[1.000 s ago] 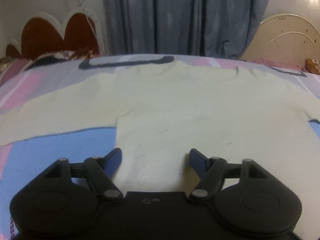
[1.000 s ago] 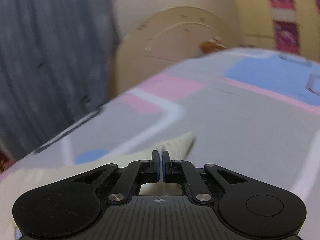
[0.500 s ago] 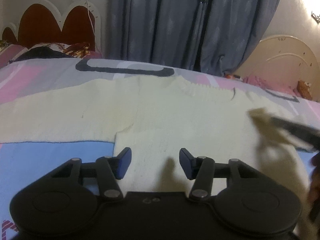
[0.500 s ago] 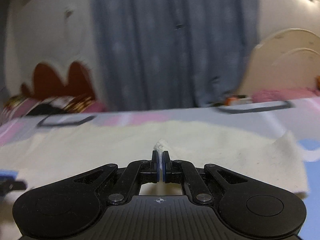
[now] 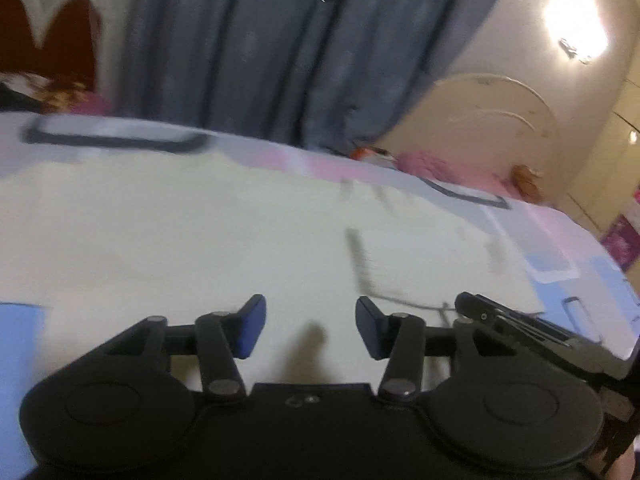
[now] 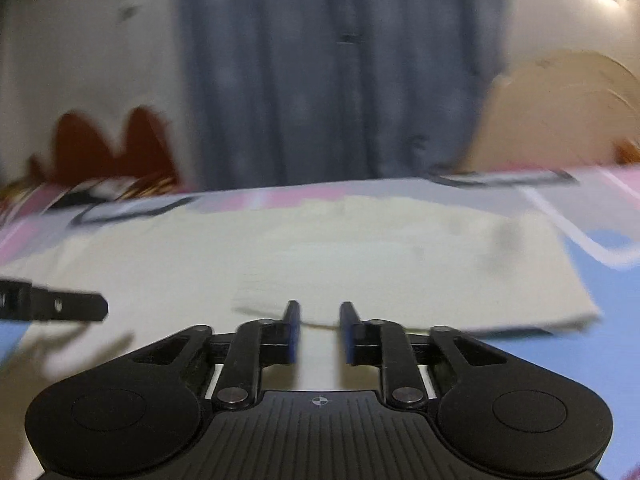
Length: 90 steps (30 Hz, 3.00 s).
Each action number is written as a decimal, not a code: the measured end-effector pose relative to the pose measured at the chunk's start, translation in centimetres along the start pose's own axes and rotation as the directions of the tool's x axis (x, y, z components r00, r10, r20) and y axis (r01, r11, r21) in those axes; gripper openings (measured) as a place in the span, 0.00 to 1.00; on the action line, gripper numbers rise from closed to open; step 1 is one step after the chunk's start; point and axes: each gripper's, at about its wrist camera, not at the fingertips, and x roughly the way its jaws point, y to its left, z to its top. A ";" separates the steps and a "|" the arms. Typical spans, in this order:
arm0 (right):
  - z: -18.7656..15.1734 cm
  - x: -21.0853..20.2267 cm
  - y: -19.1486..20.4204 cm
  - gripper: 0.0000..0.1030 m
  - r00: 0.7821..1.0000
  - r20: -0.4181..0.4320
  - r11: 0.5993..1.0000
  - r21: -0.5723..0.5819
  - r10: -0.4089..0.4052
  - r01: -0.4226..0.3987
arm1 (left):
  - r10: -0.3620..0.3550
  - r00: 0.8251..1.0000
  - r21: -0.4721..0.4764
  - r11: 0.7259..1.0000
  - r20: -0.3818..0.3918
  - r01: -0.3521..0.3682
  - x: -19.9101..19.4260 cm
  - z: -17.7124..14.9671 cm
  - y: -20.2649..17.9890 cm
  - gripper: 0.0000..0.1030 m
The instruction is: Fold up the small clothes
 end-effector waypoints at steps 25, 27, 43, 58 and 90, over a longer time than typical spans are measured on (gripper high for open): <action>-0.2 -2.0 -6.0 0.15 0.998 -0.059 0.994 0.112 -0.006 0.013 | 0.150 0.983 -0.103 0.985 0.110 -0.139 -2.7 1.1 7.6 0.02; -0.3 -1.8 -5.8 0.15 0.998 -0.063 0.994 0.105 -0.007 0.013 | 0.184 0.975 -0.127 0.977 0.123 -0.169 -3.7 0.7 8.7 0.02; 1.0 0.1 -5.0 0.15 0.996 -0.085 0.999 0.046 -0.018 0.022 | 0.244 0.965 -0.129 0.964 0.096 -0.231 -3.4 -1.1 10.0 0.22; 2.6 5.2 2.5 0.15 0.974 -0.065 0.970 -0.101 0.217 -0.222 | 0.295 0.946 0.125 0.942 0.134 -0.311 2.2 0.9 4.0 0.61; 0.8 -0.1 -4.9 0.06 0.997 -0.069 0.995 -0.102 -0.024 0.017 | 0.272 0.953 0.104 0.952 0.136 -0.287 0.3 -2.8 2.6 0.71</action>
